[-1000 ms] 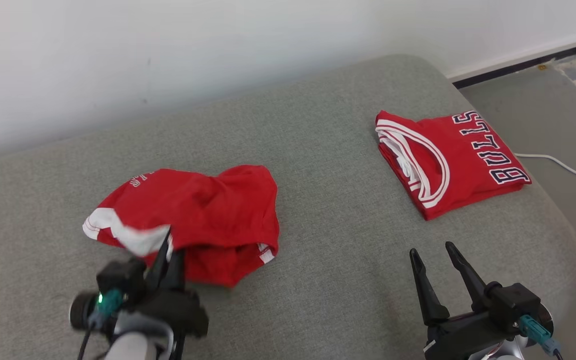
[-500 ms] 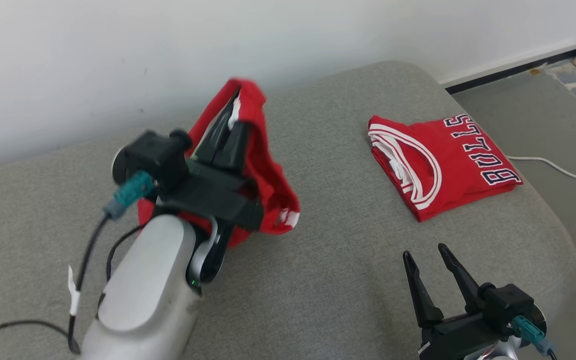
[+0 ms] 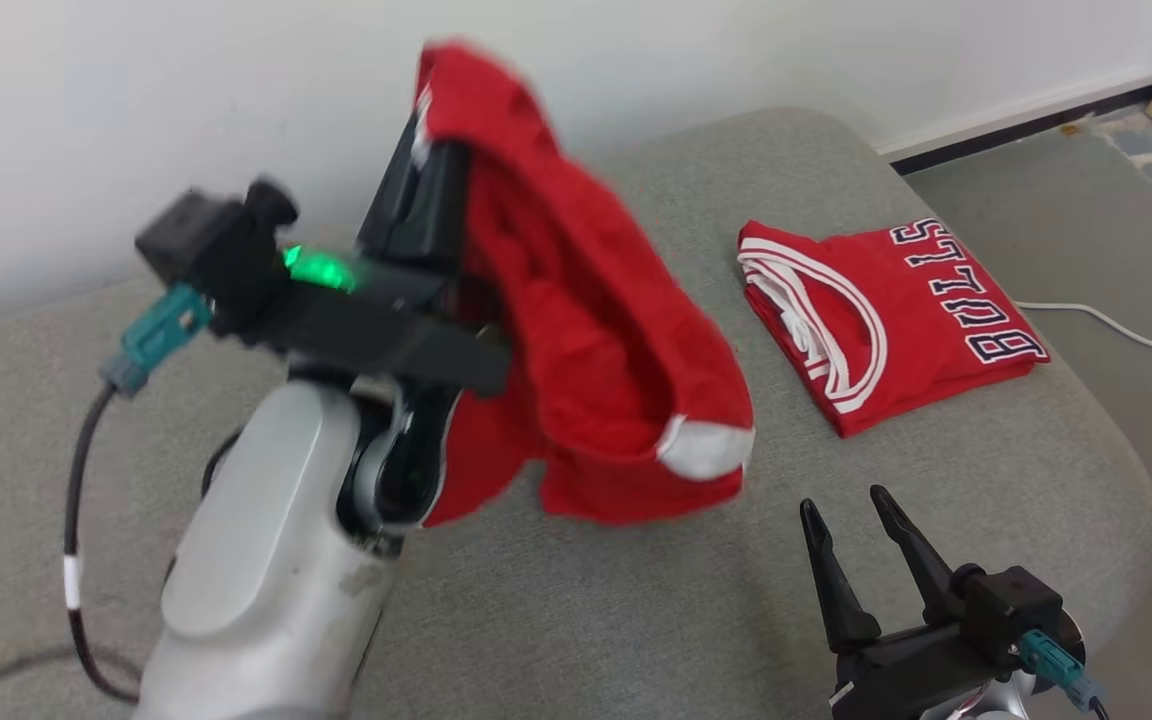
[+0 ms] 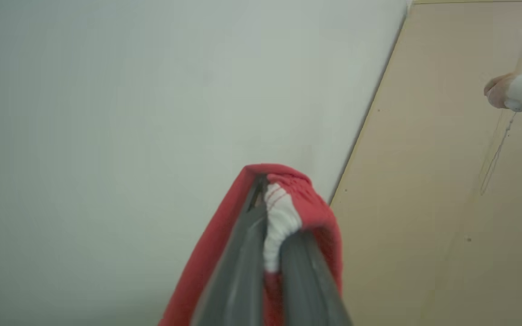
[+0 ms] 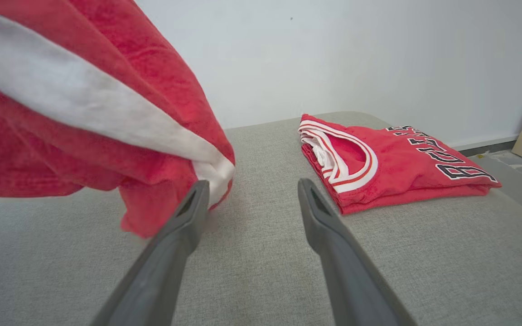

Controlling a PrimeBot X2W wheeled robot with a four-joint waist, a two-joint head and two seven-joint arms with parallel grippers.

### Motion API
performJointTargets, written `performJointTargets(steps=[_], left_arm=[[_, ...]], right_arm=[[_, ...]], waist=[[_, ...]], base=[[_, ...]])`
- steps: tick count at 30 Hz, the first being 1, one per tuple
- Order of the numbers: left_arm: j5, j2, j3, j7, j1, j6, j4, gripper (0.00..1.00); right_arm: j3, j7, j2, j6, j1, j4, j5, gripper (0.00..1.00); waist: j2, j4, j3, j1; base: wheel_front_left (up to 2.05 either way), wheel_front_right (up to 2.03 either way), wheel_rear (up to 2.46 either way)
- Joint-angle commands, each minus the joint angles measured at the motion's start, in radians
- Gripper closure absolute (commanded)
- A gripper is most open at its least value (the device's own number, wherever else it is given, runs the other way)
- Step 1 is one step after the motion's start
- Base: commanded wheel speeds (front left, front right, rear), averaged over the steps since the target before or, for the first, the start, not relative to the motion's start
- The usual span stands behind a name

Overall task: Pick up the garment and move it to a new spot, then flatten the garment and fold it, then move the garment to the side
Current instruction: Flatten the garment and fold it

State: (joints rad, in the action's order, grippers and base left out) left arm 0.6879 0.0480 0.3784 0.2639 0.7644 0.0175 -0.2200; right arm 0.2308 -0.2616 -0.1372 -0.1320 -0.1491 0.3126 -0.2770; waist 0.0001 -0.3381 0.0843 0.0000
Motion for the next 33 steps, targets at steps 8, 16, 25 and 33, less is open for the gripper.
performJointTargets(steps=[8, 16, 25, 33], left_arm=[[-0.186, 0.101, -0.116, 0.000, -0.191, -0.054, -0.257, 1.00], [-0.275, 0.157, -0.151, 0.000, -0.222, -0.093, -0.431, 0.00], [-0.291, 0.131, -0.143, 0.000, -0.253, -0.080, -0.550, 0.00], [-0.266, 0.089, -0.154, 0.000, -0.340, -0.069, -0.521, 0.00]], right_arm=[[0.003, -0.004, -0.003, 0.002, 0.001, -0.002, 0.005, 0.00], [0.021, -0.004, -0.013, 0.002, -0.006, 0.003, 0.000, 0.00], [0.016, -0.004, -0.026, 0.002, 0.009, 0.007, -0.005, 0.00], [-0.002, -0.004, -0.024, 0.002, 0.027, 0.006, -0.004, 0.00]], waist=[[-0.0001, 0.049, 0.007, 0.0000], [-0.0001, 0.075, 0.008, 0.0000], [-0.0001, 0.095, -0.004, 0.0000], [-0.0001, 0.158, -0.022, 0.0000]], base=[[0.00, 0.00, 0.00], [0.00, 0.00, 0.00], [0.00, 0.00, 0.00], [0.00, 0.00, 0.00]])
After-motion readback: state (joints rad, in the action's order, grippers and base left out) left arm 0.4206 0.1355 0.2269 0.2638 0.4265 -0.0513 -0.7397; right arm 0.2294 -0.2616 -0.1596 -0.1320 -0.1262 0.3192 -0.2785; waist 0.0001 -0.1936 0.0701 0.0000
